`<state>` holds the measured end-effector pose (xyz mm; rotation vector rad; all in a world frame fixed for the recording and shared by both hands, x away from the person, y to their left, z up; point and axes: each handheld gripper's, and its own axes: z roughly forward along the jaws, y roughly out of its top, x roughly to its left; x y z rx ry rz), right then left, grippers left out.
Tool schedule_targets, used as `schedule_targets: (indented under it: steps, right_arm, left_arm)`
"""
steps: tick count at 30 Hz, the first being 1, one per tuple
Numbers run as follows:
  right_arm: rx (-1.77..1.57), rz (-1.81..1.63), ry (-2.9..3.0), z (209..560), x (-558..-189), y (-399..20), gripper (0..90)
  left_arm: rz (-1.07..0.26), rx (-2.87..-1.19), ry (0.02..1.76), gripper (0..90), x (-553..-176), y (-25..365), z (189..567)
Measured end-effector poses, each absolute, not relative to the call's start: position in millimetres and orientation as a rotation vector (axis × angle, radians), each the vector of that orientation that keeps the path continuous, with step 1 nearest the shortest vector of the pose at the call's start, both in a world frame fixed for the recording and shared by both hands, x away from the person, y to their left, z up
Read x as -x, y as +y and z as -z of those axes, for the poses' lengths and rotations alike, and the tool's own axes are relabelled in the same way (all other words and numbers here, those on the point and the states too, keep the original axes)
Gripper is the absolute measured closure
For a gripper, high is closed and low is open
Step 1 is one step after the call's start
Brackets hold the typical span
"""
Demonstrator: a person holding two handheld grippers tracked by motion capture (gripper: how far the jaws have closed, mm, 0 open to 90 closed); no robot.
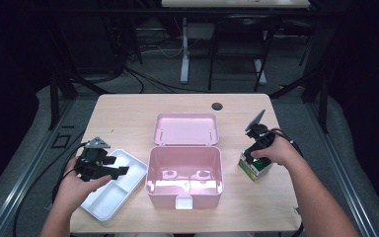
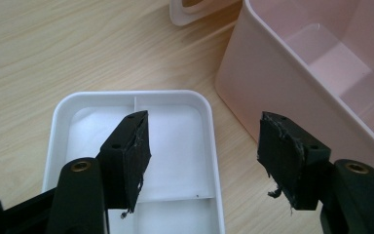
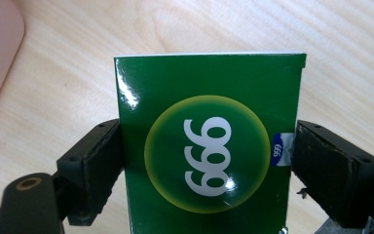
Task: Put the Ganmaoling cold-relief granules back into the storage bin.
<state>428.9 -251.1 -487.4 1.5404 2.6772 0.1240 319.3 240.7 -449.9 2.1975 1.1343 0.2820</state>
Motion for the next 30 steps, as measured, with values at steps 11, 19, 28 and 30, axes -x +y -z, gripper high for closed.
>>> schedule_targets:
  steps: [11, 19, 28, 30]
  right_arm:
    - [-1.502, -0.114, 2.695, 487.9, -425.0, -250.9, 13.4]
    - [-1.471, -0.094, 2.713, 488.7, -423.5, -251.3, 13.1]
    - [-1.462, -0.089, 2.716, 489.5, -423.2, -250.6, 14.3]
    - [-1.465, -0.089, 2.713, 489.2, -423.0, -250.7, 14.6]
  left_arm:
    - [-0.277, -2.198, 1.137, 36.8, -319.7, 240.2, 450.8]
    - [-0.278, -2.196, 1.136, 36.8, -319.6, 239.9, 450.8]
    - [-0.278, -2.199, 1.131, 36.8, -319.8, 239.4, 451.0]
    - [-0.277, -2.2, 1.132, 36.7, -319.8, 239.4, 451.0]
